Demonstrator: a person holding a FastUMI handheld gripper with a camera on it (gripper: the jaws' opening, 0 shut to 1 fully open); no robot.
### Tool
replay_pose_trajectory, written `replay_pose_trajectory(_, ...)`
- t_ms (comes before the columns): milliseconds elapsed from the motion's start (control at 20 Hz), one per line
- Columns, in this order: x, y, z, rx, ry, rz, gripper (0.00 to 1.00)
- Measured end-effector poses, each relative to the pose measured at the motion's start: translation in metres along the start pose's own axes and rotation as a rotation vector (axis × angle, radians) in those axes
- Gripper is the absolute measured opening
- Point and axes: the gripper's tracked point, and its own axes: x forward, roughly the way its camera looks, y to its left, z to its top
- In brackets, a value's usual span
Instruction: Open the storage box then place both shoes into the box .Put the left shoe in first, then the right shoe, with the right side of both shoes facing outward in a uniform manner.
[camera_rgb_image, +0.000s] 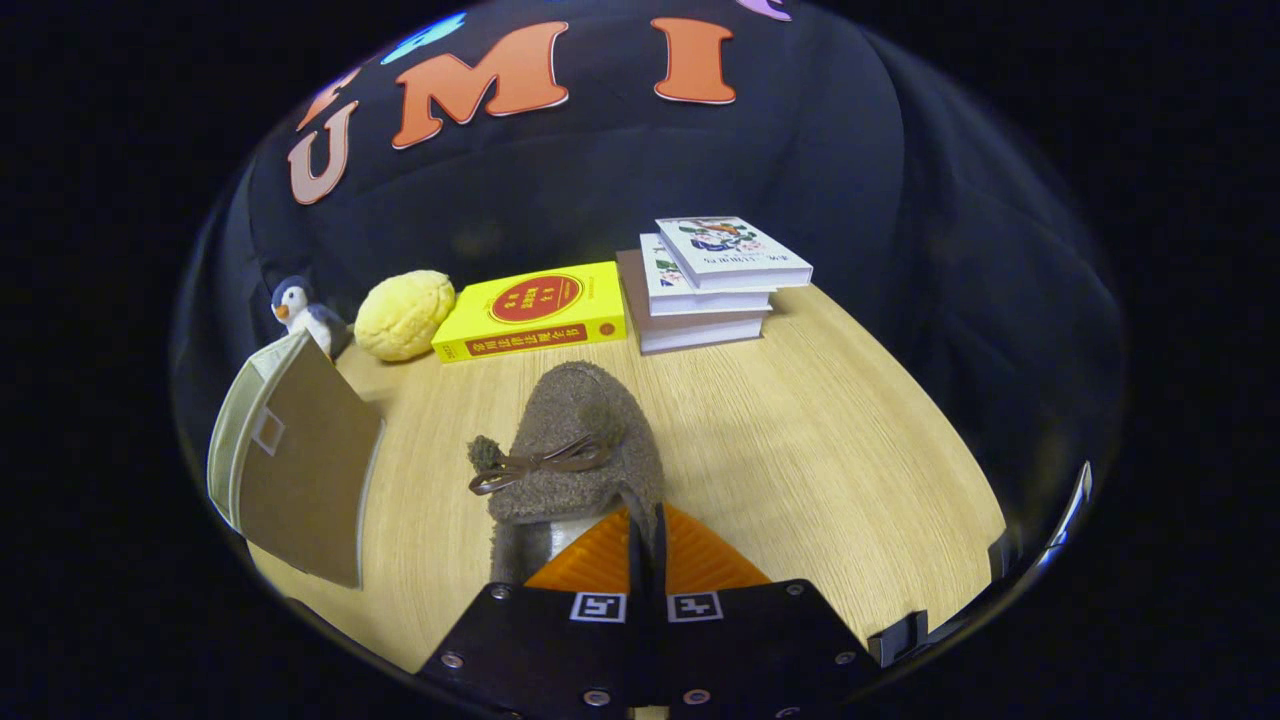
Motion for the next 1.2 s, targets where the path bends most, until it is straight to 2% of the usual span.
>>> replay_pose_trajectory(700,-0.086,0.154,0.063,0.020,-0.099,0.086,0.01)
replay_pose_trajectory(1000,-0.108,0.230,0.089,0.025,-0.116,0.154,0.01)
replay_pose_trajectory(1200,-0.113,0.283,0.087,0.040,-0.103,0.218,0.01)
